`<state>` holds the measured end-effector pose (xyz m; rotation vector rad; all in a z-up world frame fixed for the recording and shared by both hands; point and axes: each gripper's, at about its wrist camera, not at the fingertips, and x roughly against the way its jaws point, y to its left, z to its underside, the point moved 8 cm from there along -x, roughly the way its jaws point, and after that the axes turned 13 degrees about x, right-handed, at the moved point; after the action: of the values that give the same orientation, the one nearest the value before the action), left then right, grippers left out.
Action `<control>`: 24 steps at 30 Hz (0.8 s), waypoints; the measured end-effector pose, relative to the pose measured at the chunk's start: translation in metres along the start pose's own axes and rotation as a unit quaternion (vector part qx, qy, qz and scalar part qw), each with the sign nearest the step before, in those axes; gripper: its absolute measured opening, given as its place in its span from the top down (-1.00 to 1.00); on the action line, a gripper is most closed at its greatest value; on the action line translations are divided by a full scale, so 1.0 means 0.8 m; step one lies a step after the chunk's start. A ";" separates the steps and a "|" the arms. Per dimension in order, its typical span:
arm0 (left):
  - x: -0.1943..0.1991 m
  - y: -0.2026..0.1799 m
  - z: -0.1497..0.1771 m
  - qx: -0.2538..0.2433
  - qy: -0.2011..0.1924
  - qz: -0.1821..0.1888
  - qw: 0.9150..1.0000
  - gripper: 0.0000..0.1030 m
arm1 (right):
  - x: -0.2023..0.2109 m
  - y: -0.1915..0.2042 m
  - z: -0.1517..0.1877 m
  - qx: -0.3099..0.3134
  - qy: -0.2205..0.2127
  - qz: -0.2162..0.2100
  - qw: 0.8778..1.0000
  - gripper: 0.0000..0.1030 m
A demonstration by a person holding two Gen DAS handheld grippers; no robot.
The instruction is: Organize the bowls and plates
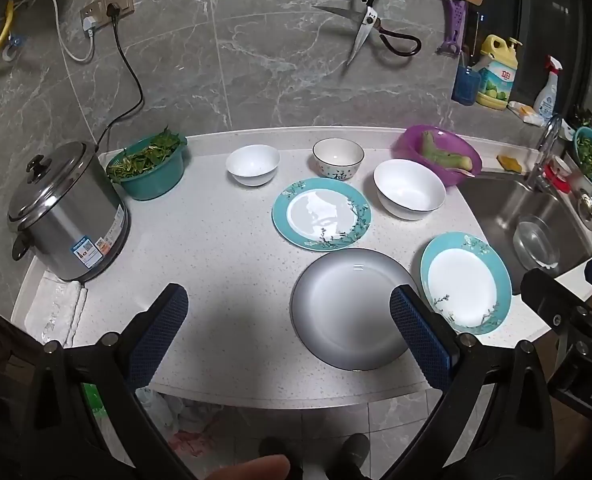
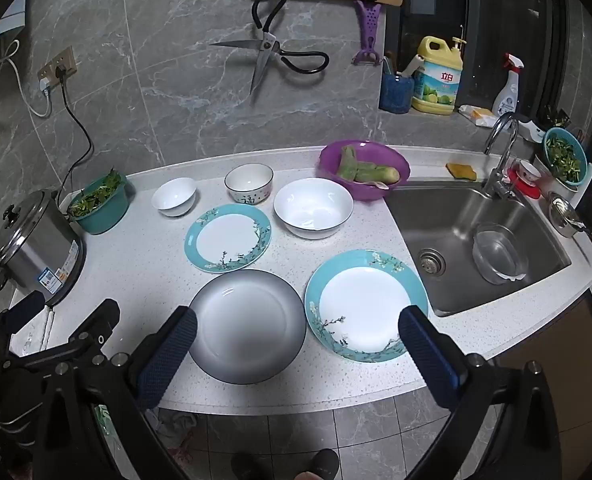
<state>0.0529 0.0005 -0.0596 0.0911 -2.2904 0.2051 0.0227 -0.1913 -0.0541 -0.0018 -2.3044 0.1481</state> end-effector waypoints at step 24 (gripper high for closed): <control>-0.004 -0.001 0.000 -0.002 0.003 -0.002 1.000 -0.99 | -0.003 0.003 -0.002 0.002 0.001 0.002 1.000 -1.00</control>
<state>0.0553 -0.0003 -0.0623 0.0935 -2.2839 0.1980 0.0258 -0.1891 -0.0551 -0.0039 -2.3017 0.1541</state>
